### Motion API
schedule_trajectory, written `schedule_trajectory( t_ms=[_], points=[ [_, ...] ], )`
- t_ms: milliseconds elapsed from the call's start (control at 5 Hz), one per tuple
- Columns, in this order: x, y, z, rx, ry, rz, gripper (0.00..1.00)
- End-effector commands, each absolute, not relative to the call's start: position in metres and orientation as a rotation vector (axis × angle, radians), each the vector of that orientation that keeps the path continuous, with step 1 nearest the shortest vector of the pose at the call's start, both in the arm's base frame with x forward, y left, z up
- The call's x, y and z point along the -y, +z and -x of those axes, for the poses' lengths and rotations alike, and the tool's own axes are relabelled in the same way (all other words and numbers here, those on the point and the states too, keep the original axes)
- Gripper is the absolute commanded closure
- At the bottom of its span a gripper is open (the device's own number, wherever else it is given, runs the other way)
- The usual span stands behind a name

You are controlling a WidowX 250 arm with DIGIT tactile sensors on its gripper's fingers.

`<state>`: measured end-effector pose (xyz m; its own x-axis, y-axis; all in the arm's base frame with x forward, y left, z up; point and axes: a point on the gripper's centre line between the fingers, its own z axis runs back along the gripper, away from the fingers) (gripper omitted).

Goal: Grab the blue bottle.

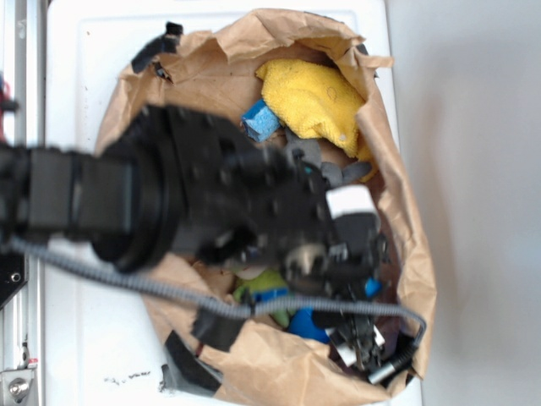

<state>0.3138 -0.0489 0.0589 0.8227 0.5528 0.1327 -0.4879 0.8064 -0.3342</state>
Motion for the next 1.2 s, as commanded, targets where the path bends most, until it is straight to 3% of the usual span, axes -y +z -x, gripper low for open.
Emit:
schedule_trajectory(
  t_ms=[0, 200, 600, 1000],
  points=[
    [0.049, 0.058, -0.314, 0.258, 0.559, 0.273, 0.00],
    [0.041, 0.056, -0.313, 0.231, 0.580, 0.250, 0.00],
    [0.028, 0.042, -0.312, 0.179, 0.629, 0.134, 0.00],
    [0.028, 0.033, -0.310, 0.179, 0.620, 0.103, 0.00]
  ],
)
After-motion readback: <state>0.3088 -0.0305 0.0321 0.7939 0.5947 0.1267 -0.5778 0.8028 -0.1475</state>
